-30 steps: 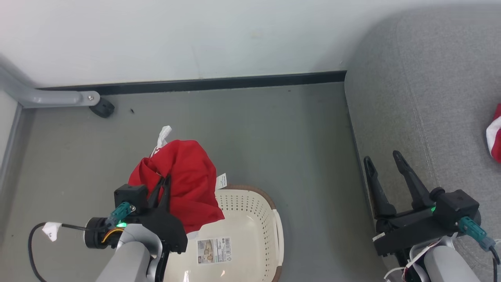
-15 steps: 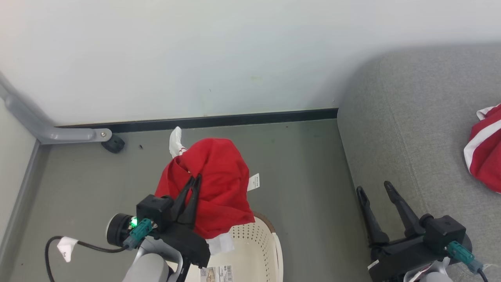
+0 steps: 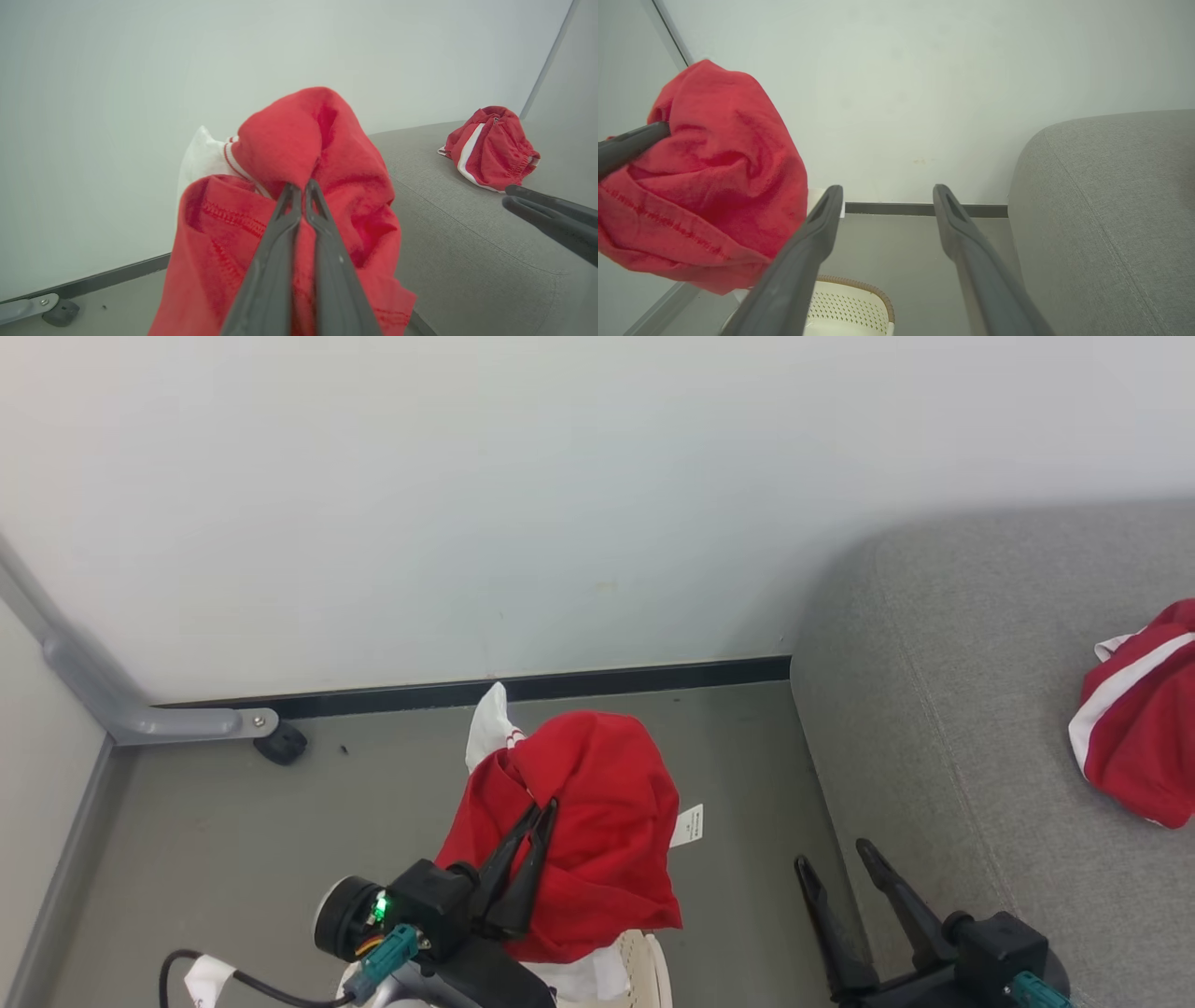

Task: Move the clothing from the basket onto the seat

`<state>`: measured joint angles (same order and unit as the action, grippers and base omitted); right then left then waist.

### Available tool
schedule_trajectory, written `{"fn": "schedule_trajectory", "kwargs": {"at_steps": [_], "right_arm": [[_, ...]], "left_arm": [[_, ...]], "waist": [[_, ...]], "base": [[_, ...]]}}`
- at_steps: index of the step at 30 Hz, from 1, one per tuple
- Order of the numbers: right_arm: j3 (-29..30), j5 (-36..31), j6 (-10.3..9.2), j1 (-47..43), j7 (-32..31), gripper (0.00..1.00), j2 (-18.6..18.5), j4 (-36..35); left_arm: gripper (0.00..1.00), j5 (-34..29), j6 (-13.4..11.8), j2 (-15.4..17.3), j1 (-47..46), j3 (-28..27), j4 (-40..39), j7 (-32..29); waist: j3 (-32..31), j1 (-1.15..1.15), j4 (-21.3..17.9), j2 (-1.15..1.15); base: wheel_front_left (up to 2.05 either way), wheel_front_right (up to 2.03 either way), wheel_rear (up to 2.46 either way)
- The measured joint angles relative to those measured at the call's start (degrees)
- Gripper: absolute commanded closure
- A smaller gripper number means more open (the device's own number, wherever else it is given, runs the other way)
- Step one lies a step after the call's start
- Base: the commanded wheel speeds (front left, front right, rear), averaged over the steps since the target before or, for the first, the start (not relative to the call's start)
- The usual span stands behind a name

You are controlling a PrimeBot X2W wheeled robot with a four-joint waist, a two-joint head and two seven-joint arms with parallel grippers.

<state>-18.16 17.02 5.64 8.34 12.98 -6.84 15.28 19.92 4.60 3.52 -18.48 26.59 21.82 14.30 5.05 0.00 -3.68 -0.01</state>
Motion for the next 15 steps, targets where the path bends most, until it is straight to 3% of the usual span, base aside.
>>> {"fn": "schedule_trajectory", "kwargs": {"at_steps": [15], "right_arm": [[-7.48, -0.16, 0.76, -3.04, -1.79, 0.0, 1.38, -4.78]], "left_arm": [[1.0, -0.08, 0.22, 0.03, 2.57, 2.29, -5.7, -1.55]], "waist": [[-2.47, 0.01, -0.01, 0.01]], "base": [[0.0, 0.0, 0.0]]}}
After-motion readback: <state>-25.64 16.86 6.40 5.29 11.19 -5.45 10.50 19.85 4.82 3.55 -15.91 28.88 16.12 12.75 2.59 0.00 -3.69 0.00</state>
